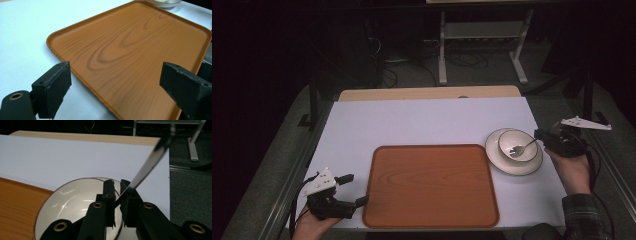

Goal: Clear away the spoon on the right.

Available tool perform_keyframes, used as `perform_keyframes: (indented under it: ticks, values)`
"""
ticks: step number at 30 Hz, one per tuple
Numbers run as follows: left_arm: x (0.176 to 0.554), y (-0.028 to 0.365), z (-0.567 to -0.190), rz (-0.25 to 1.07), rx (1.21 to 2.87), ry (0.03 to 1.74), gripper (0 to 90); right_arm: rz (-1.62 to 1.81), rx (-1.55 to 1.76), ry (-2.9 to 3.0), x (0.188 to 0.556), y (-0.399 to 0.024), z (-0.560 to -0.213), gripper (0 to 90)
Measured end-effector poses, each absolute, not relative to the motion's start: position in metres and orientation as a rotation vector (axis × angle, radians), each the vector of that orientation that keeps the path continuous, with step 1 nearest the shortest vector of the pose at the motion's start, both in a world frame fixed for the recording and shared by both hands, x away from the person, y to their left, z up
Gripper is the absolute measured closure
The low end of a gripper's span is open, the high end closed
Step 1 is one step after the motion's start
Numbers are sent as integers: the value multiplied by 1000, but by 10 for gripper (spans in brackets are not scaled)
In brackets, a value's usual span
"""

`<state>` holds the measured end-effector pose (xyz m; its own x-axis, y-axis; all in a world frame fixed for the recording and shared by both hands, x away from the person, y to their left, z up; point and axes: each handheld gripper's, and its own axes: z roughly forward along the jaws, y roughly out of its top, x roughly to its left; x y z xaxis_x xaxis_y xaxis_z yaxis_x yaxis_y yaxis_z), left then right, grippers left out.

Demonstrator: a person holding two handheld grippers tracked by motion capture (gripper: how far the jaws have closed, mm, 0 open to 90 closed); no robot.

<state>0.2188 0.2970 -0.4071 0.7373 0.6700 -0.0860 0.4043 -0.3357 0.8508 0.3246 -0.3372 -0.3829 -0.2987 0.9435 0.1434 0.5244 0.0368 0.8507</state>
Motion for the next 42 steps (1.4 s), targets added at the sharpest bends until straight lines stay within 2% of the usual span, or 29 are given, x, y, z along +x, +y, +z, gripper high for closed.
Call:
perform_keyframes:
  ticks: [7, 26, 42]
  values:
    - [219, 297, -407, 347, 1972, 818, 96, 1216, 1440, 1852, 326, -335, -374, 881]
    - [220, 297, -407, 347, 1969, 820, 96, 1148, 1318, 2022, 360, -321, -347, 883]
    - [221, 295, -407, 342, 1973, 816, 96, 1183, 1267, 2022, 343, -320, -332, 883]
